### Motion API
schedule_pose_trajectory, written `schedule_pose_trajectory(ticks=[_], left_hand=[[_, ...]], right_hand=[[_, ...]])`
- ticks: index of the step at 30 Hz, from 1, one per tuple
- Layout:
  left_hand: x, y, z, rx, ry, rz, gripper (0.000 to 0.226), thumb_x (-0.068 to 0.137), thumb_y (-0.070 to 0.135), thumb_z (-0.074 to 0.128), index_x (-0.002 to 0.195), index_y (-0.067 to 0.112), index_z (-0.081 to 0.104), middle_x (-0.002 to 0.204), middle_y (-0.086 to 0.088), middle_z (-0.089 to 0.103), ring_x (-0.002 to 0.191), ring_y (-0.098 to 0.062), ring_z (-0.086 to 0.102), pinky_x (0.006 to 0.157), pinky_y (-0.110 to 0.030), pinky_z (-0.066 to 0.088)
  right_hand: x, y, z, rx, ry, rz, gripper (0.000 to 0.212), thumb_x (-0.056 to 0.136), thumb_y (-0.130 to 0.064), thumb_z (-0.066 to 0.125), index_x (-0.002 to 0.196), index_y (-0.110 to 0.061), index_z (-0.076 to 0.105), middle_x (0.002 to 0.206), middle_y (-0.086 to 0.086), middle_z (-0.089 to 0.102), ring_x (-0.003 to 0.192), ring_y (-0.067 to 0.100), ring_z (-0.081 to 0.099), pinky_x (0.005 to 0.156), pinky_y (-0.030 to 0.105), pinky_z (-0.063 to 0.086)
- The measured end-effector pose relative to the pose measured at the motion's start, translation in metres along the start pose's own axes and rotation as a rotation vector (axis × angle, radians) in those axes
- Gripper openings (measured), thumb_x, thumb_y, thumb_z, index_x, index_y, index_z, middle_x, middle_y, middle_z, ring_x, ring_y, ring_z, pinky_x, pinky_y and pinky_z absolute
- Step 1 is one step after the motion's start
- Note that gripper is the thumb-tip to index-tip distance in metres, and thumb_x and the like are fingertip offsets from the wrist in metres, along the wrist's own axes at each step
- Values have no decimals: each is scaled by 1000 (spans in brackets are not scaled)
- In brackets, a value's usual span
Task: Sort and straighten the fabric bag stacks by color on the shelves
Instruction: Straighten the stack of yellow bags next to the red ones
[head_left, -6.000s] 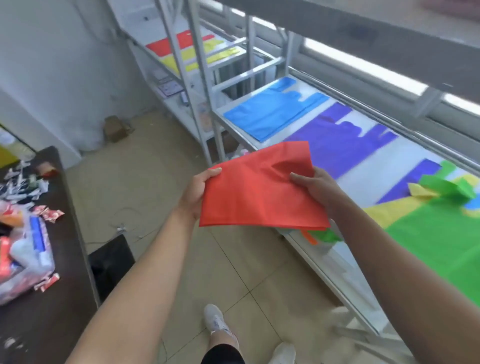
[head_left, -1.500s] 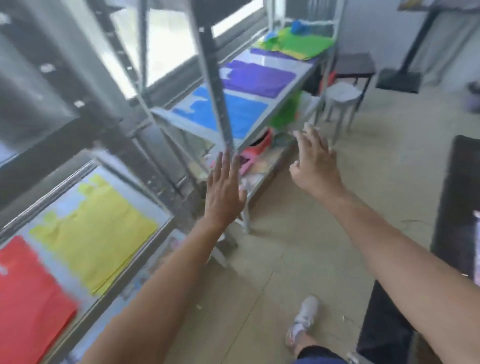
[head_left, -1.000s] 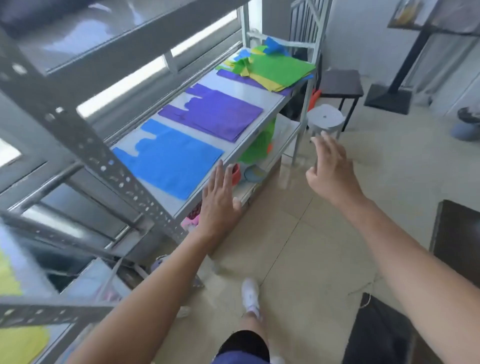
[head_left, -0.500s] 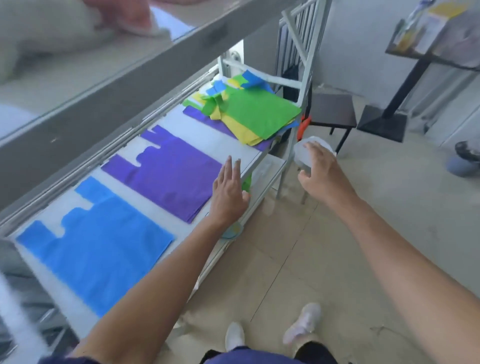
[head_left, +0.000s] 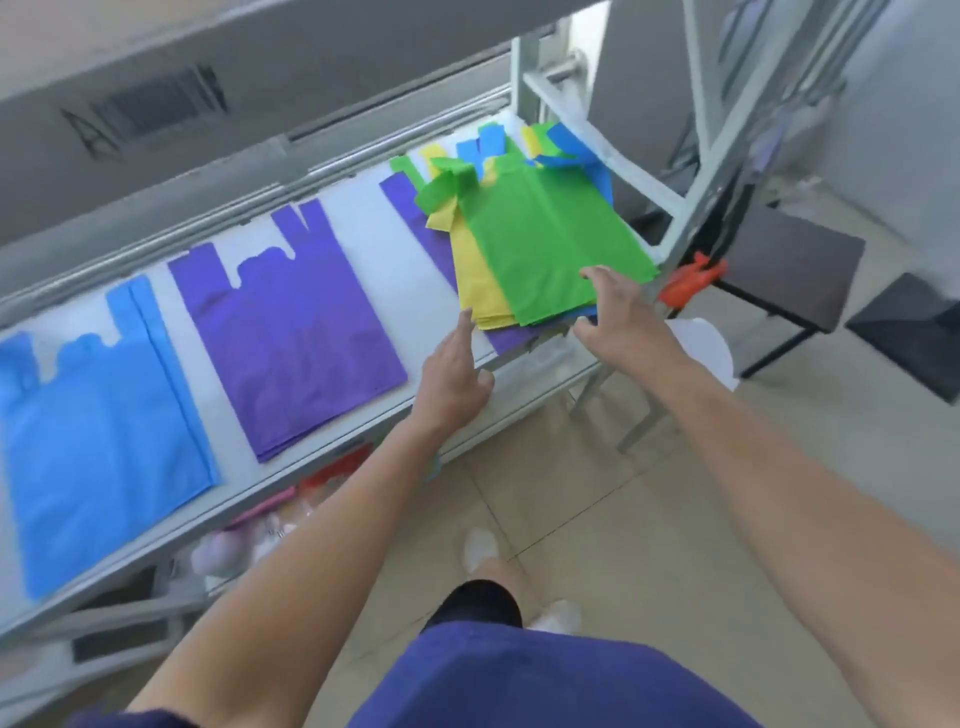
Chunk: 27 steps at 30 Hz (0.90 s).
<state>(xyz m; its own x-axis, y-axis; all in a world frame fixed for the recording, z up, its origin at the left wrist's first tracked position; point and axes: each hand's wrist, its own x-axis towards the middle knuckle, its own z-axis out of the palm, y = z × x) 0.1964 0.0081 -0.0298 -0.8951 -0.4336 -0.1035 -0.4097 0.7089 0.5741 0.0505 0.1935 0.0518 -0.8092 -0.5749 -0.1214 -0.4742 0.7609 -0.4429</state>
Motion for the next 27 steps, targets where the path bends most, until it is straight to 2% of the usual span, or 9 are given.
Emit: schedule_pose_trajectory(ticks=[8, 13, 14, 16, 19, 20, 22, 24, 27], left_hand=[[85, 15, 33, -203, 69, -168, 80, 88, 2, 58, 161, 9, 25, 149, -13, 57, 125, -37, 57, 106, -45, 45], [139, 43, 32, -633, 28, -544, 77, 97, 5, 51, 163, 15, 13, 149, -5, 55, 105, -23, 60, 72, -18, 50], [147, 46, 37, -730, 43, -611, 80, 94, 7, 56, 162, 15, 15, 146, -5, 57, 109, -25, 61, 74, -16, 50], [158, 51, 44, -949, 48, -766, 81, 87, 9, 65, 158, 16, 25, 139, -12, 62, 115, -32, 65, 83, -30, 57], [170, 66, 37, -1076, 16, -897, 23, 95, 0, 55, 115, 12, 51, 88, -8, 61, 67, -14, 64, 52, -24, 46], [171, 73, 32, -1105, 29, -909, 14, 97, -1, 50, 96, 13, 52, 72, -3, 51, 52, -9, 50, 46, -23, 37], [170, 82, 29, -1172, 12, -896, 24, 93, -5, 41, 83, 14, 51, 58, 3, 55, 49, -9, 44, 50, -23, 31], [168, 90, 25, -1297, 31, -776, 38, 87, -13, 34, 105, 5, 61, 84, -1, 77, 75, -16, 70, 63, -26, 41], [165, 91, 31, -1141, 200, -634, 50, 86, -19, 33, 118, 4, 63, 116, -12, 76, 98, -22, 76, 75, -31, 52]], right_hand=[[117, 4, 21, -1, -203, -86, 66, 93, -13, 64, 153, -3, 40, 153, 17, 47, 142, 35, 42, 119, 42, 35], [150, 29, 30, -11, -370, -69, 67, 97, -15, 58, 159, -10, 34, 161, 13, 40, 147, 29, 39, 120, 40, 33], [154, 36, 32, -17, -418, -59, 68, 97, -17, 57, 161, -11, 33, 163, 14, 39, 148, 28, 39, 121, 39, 32], [161, 47, 37, -34, -472, -76, 70, 99, -25, 59, 162, -12, 31, 164, 15, 36, 149, 29, 37, 122, 39, 30], [175, 62, 39, -11, -500, -130, 86, 94, -63, 60, 161, -17, 32, 159, 15, 37, 148, 31, 34, 122, 45, 28], [178, 67, 35, 18, -527, -152, 98, 87, -76, 59, 161, -17, 33, 155, 15, 40, 146, 31, 35, 121, 46, 29], [182, 77, 29, 55, -551, -223, 114, 72, -88, 61, 158, -17, 38, 147, 13, 46, 139, 29, 41, 120, 46, 33], [185, 88, 26, 90, -525, -259, 94, 81, -67, 73, 152, -12, 47, 142, 13, 53, 134, 27, 48, 114, 39, 38], [198, 101, 23, 210, -425, -167, 32, 101, -30, 63, 119, -4, 69, 103, 12, 65, 100, 28, 62, 79, 31, 42]])
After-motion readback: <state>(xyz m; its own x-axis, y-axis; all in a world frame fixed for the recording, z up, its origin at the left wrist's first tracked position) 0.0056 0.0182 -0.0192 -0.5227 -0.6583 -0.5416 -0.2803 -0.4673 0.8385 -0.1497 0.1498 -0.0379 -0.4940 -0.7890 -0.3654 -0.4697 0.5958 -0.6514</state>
